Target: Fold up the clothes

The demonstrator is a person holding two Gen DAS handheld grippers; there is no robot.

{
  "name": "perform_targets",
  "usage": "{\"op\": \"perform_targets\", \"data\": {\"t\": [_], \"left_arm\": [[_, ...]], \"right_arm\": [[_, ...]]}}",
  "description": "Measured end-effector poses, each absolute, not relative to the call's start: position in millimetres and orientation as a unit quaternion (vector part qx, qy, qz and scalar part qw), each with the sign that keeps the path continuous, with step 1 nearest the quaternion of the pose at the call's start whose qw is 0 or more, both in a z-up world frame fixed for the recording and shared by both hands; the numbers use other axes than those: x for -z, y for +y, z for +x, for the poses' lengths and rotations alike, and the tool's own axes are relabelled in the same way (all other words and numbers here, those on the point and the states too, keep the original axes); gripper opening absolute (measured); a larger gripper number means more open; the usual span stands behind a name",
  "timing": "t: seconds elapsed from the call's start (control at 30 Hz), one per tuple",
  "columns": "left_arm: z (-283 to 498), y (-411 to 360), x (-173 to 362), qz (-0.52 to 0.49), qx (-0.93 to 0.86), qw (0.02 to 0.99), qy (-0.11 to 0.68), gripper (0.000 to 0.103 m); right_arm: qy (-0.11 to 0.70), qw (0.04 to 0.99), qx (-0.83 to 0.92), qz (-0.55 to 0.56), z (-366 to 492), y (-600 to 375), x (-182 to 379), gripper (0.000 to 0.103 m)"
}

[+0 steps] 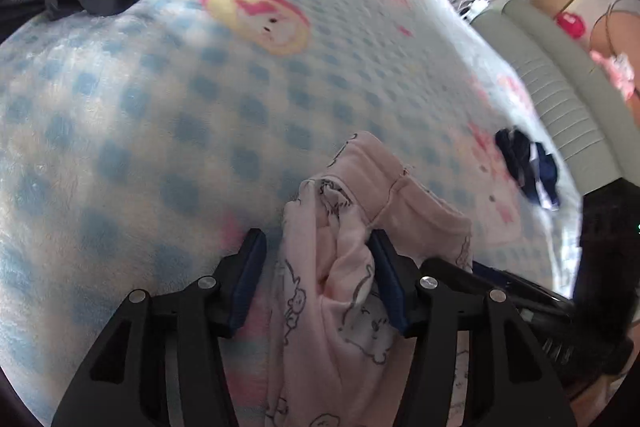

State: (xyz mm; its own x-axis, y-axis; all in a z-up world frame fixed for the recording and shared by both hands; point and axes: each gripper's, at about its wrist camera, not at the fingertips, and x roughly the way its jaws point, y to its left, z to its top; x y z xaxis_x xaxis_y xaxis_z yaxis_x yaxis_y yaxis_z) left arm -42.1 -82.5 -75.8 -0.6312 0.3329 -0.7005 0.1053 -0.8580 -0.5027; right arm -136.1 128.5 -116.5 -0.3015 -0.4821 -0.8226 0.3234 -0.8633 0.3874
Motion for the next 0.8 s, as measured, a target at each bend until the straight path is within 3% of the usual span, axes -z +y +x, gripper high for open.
{"op": "perform_targets", "data": {"t": [0.23, 0.33, 0.43, 0.57, 0.8], "left_arm": [[6, -99, 76, -0.385, -0.855, 0.092, -0.335, 0.054], [23, -95, 92, -0.419, -0.862, 0.03, -0.283, 0.054], [39, -117, 90, -0.393, -0.852, 0.011, -0.344, 0.046], [59, -117, 77, -0.376, -0.841, 0.058, -0.386, 0.05], [66, -96, 109, -0.427, -0.792, 0.096, -0.425, 0.057]], "right_arm": [[-0.114, 0.28, 0.816, 0.493, -111, 150, 63, 0.054], [-0.09, 0.294, 0.801, 0.514, -98, 142, 78, 0.054], [-0.056, 0.249, 0.829, 0.497, -87, 148, 101, 0.052], [-0.099, 0.247, 0.828, 0.493, -76, 166, 94, 0.053], [-0.124, 0.315, 0.775, 0.533, -47, 158, 97, 0.053]]}}
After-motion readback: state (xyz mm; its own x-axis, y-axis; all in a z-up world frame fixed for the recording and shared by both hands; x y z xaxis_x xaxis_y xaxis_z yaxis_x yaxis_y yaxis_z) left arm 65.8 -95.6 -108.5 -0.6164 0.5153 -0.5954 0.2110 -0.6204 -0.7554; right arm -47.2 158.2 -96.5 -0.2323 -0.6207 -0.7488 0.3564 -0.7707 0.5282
